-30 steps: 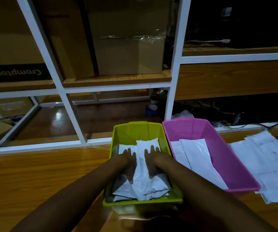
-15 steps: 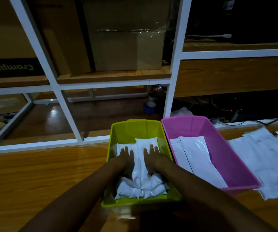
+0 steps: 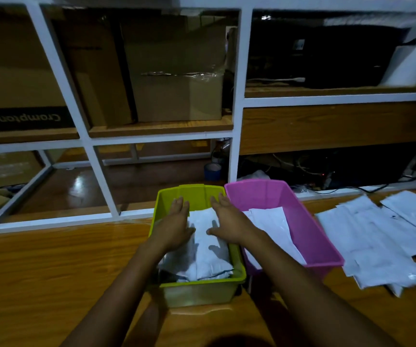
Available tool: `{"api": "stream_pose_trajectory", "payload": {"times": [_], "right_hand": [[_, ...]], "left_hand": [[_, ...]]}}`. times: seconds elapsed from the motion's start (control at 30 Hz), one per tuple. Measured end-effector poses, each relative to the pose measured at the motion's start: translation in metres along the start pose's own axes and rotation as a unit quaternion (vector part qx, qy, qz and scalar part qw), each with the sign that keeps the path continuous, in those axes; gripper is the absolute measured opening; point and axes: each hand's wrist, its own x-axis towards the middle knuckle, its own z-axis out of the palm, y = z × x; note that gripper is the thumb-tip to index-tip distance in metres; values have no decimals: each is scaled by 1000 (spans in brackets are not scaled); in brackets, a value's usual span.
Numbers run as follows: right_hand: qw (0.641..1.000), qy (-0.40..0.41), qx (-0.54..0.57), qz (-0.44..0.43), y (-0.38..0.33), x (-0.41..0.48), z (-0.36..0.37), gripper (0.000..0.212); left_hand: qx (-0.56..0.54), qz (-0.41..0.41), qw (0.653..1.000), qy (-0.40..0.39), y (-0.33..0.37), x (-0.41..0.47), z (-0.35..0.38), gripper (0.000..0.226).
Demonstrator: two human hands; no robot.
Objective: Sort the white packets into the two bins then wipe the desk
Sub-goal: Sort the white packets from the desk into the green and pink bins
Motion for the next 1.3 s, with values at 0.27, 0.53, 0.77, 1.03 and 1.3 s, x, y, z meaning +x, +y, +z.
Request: {"api": "stream_pose_trajectory", "payload": {"times": [0.27,0.53,0.77,1.03,1.3], "right_hand": [[968,229,98,20,36,-177,-41,80],[947,286,114,87,109,-334,-45,76],[930,303,145,152,177,-400,-49,73],[930,297,116,182,267,-367,-81,69],[938,261,96,209,355,-300,-110,64]], "left_hand": [[-166,69,958,225,118,-96,29,72],[-266,160,926,214,262,-155,95,66],[-274,185,929,166,342,-147,142,63],[-286,165,930,163,394,-56,170,61],[-267,106,948,134,404,56,215,56]]}}
